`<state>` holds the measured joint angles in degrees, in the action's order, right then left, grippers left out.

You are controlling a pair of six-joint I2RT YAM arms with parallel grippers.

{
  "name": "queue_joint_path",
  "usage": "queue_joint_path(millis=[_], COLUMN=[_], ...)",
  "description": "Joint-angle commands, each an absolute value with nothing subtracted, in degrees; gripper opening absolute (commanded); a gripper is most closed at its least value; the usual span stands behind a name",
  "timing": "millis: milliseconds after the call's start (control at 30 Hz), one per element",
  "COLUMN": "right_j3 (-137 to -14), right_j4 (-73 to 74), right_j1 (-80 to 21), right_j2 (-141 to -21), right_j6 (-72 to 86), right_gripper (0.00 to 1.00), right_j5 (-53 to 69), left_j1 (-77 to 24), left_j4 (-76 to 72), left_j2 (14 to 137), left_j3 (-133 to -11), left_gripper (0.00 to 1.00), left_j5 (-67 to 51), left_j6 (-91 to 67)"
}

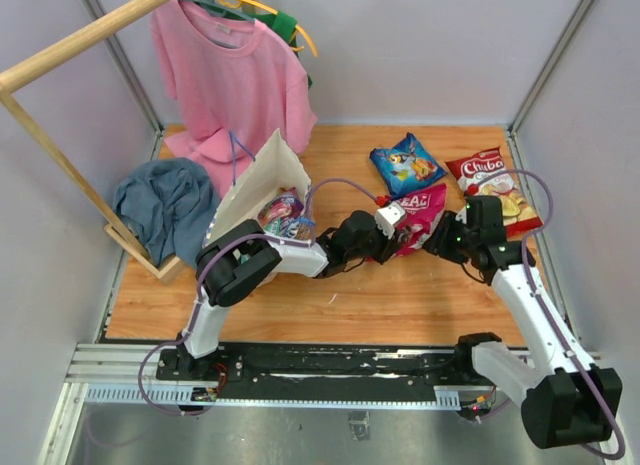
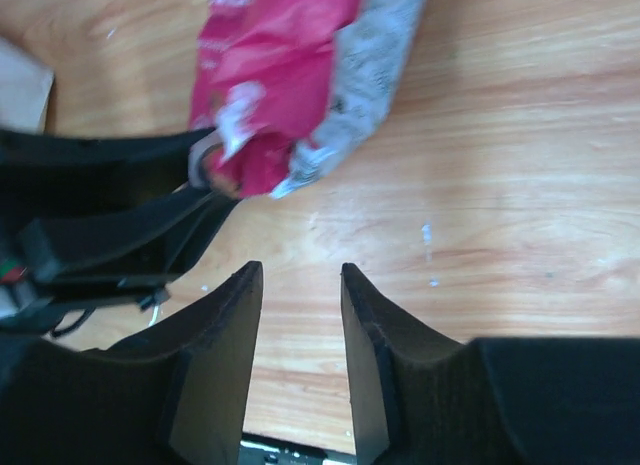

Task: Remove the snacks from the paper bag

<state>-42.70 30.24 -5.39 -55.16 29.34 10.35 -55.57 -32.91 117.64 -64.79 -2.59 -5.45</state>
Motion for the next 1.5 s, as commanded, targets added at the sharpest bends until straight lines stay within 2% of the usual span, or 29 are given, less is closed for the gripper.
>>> queue_joint_path(millis=[0, 67, 200, 333, 600, 1000, 1467], right_j3=[-43.85, -44.52, -46.05, -48.12, -51.76, -53.1, -52.68], right_j4=[29.61, 29.26, 27.02, 24.77, 23.01, 22.43, 22.74], right_j1=[-12.76, -12.92, -12.92, -12.86, -12.71, -12.41, -12.39], right_j2=[-53.92, -55.25, -60.3, -66.32, -72.47, -73.94, -80.3], right_j6=[31.8, 32.21, 31.72, 30.84, 30.42, 30.59, 28.56], right_gripper=[0.4, 0.39, 0.29, 0.27, 0.27, 0.25, 0.31], right_j5=[8.59, 8.03, 7.03, 6.15, 5.58, 4.9, 4.04], left_j1=[-54.93, -54.93, -54.93, -54.93, -54.93, -54.93, -54.93], left_j4=[-30.5, -30.5, -30.32, -29.84, -29.4, -29.53, -29.01], left_j2=[117.15, 117.11, 116.99, 116.56, 116.71, 117.07, 117.51], left_j3=[-63.32, -63.21, -63.04, -62.76, -62.49, -62.08, -62.08], left_gripper=[0.27, 0.27, 0.27, 0.27, 0.27, 0.27, 0.27], left_j5=[-1.59, -1.72, -1.65, -1.33, -0.83, -0.94, -0.45], left_j6=[-6.66, -6.91, -7.12, -6.89, -6.38, -6.46, -6.14])
